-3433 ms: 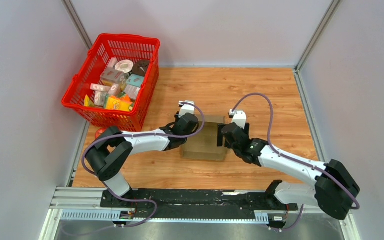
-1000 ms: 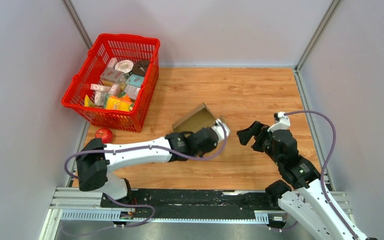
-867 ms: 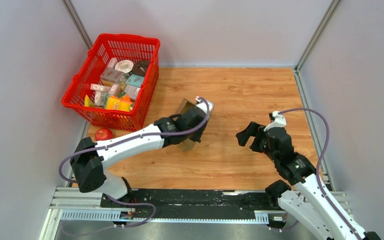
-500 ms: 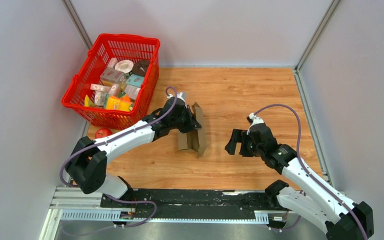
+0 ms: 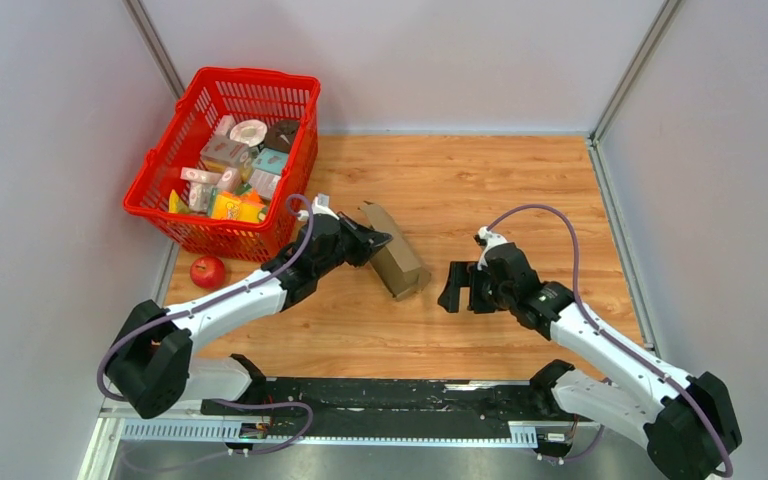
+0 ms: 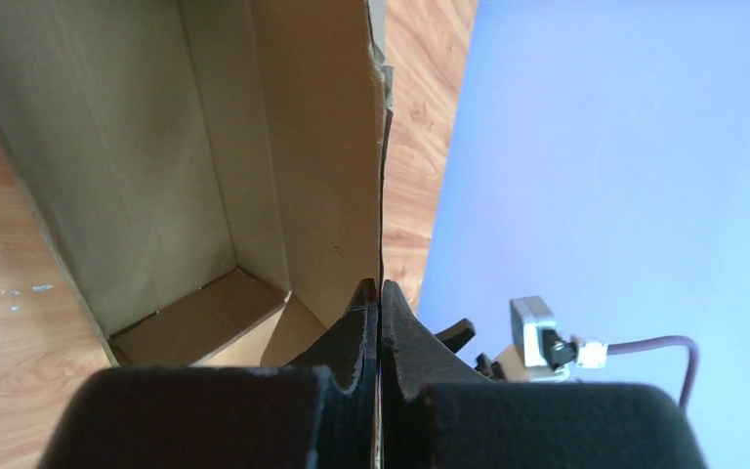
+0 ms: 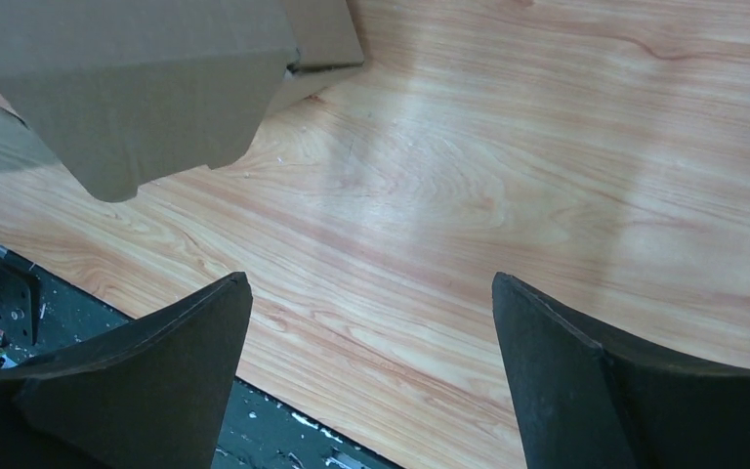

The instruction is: Fold the paper box

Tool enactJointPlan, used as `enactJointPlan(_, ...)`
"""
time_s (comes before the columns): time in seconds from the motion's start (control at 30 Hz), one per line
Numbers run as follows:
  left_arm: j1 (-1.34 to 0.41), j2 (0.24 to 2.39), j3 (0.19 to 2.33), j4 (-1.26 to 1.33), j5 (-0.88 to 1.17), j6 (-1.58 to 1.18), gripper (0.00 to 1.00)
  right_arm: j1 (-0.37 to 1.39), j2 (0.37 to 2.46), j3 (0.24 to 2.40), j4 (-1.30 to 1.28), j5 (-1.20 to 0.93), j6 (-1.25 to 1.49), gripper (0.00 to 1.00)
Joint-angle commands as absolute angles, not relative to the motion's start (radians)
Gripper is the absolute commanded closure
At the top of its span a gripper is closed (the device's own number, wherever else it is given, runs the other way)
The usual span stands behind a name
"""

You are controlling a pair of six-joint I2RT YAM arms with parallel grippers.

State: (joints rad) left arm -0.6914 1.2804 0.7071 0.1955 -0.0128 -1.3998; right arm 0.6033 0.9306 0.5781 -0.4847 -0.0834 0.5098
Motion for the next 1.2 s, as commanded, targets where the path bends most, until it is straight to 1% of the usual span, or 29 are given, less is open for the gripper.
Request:
enactJointPlan(0.0, -0.686, 1.235, 0.699, 0.247, -0.119, -1.485, 1.00, 0.620, 0.966, 0.566, -0.390, -0.123, 0.492, 0.04)
enactJointPlan(0.03, -0.687, 1.233, 0.699, 0.241, -0.130, -1.508, 1.00, 0.624, 0.972, 0.566, -0.382, -0.124, 0.492, 0.04)
enactJointPlan(0.07, -0.687, 1.235, 0.696, 0.239, -0.141, -1.520, 0.95, 0.629, 0.979, 0.566, -0.368, -0.121, 0.495, 0.03)
enactJointPlan(0.13, -0.687, 1.246, 0.704, 0.245, -0.161, -1.528, 0.81, 0.638, 1.006, 0.568, -0.356, -0.107, 0.503, 0.04)
enactJointPlan(0.17, -0.686, 1.252, 0.710, 0.247, -0.164, -1.523, 0.67, 0.640, 1.017, 0.571, -0.345, -0.109, 0.506, 0.04)
enactJointPlan(0.27, -0.686, 1.281, 0.742, 0.291, -0.132, -1.453, 0.46, 0.650, 1.057, 0.575, -0.315, -0.120, 0.518, 0.04)
enactJointPlan(0.33, -0.684, 1.305, 0.778, 0.301, -0.092, -1.370, 0.40, 0.660, 1.083, 0.578, -0.295, -0.130, 0.532, 0.04)
enactJointPlan(0.5, -0.680, 1.373, 0.912, 0.252, 0.116, -1.145, 0.37, 0.687, 1.156, 0.592, -0.207, -0.166, 0.566, 0.04)
enactJointPlan(0.57, -0.678, 1.381, 0.922, 0.235, 0.150, -1.103, 0.32, 0.701, 1.180, 0.609, -0.186, -0.127, 0.575, 0.04)
enactJointPlan(0.7, -0.680, 1.350, 0.896, 0.212, 0.146, -1.019, 0.32, 0.753, 1.242, 0.643, -0.146, -0.002, 0.581, 0.04)
enactJointPlan(0.83, -0.678, 1.348, 0.902, 0.186, 0.146, -0.979, 0.31, 0.764, 1.279, 0.657, -0.042, 0.145, 0.635, 0.04)
enactJointPlan(0.93, -0.678, 1.347, 0.896, 0.184, 0.155, -0.966, 0.31, 0.764, 1.310, 0.696, -0.025, 0.214, 0.627, 0.04)
enactJointPlan(1.03, -0.678, 1.306, 0.876, 0.152, 0.137, -0.907, 0.31, 0.762, 1.335, 0.756, -0.086, 0.294, 0.621, 0.05)
enactJointPlan(1.13, -0.678, 1.212, 0.824, 0.088, 0.078, -0.801, 0.33, 0.762, 1.341, 0.796, -0.147, 0.356, 0.603, 0.04)
enactJointPlan(1.17, -0.678, 1.185, 0.789, 0.043, 0.025, -0.758, 0.34, 0.758, 1.347, 0.807, -0.169, 0.373, 0.600, 0.04)
